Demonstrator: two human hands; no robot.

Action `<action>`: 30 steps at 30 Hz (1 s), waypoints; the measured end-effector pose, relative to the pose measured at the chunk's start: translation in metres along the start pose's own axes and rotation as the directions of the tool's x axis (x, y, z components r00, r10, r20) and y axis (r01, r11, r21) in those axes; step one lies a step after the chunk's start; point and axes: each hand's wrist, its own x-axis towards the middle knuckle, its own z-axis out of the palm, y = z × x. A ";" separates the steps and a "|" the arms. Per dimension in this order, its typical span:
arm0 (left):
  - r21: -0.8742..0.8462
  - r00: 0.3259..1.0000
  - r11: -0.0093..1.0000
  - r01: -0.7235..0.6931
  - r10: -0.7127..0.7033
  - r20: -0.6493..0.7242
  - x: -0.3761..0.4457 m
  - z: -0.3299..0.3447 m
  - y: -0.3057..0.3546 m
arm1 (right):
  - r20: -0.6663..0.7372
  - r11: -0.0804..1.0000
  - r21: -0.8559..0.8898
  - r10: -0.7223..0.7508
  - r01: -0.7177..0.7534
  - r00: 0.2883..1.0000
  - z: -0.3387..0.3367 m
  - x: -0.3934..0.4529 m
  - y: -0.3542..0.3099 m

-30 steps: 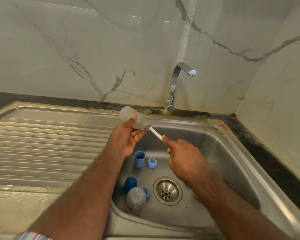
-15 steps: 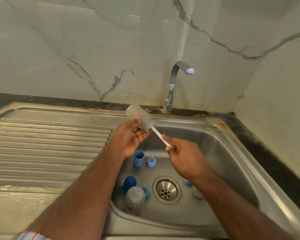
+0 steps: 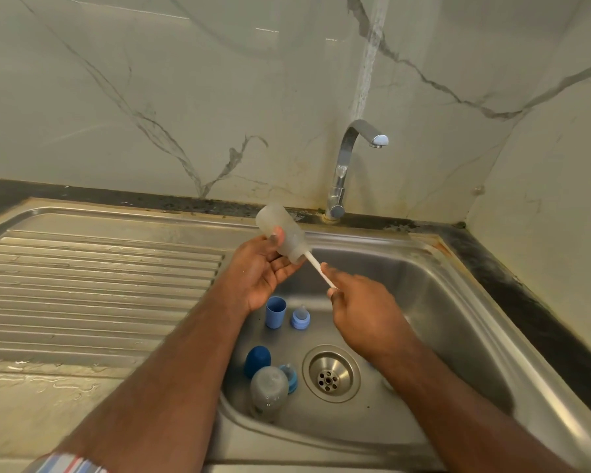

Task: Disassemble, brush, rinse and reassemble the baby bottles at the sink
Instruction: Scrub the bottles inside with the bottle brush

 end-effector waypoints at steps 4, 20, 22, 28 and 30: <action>0.025 1.000 1.000 -0.009 0.009 -0.017 -0.001 0.001 -0.002 | 0.078 0.989 -0.149 -0.009 0.020 0.997 0.001 0.002 -0.006; 0.011 0.999 1.000 -0.014 0.014 -0.052 0.000 -0.004 0.000 | 0.276 0.849 0.482 0.088 -0.217 0.957 -0.005 -0.001 -0.004; -0.045 0.999 0.999 -0.019 0.017 -0.046 0.000 -0.005 0.002 | 0.382 0.622 0.701 0.083 -0.348 0.920 -0.011 -0.002 -0.003; -0.094 0.994 0.994 -0.062 0.053 -0.093 0.002 -0.004 0.004 | 0.475 0.413 0.802 -0.002 -0.432 0.880 -0.018 -0.003 0.001; -0.091 0.987 0.993 -0.069 0.054 -0.151 0.004 -0.005 0.004 | 0.418 0.572 0.732 0.053 -0.371 0.907 -0.016 -0.003 0.002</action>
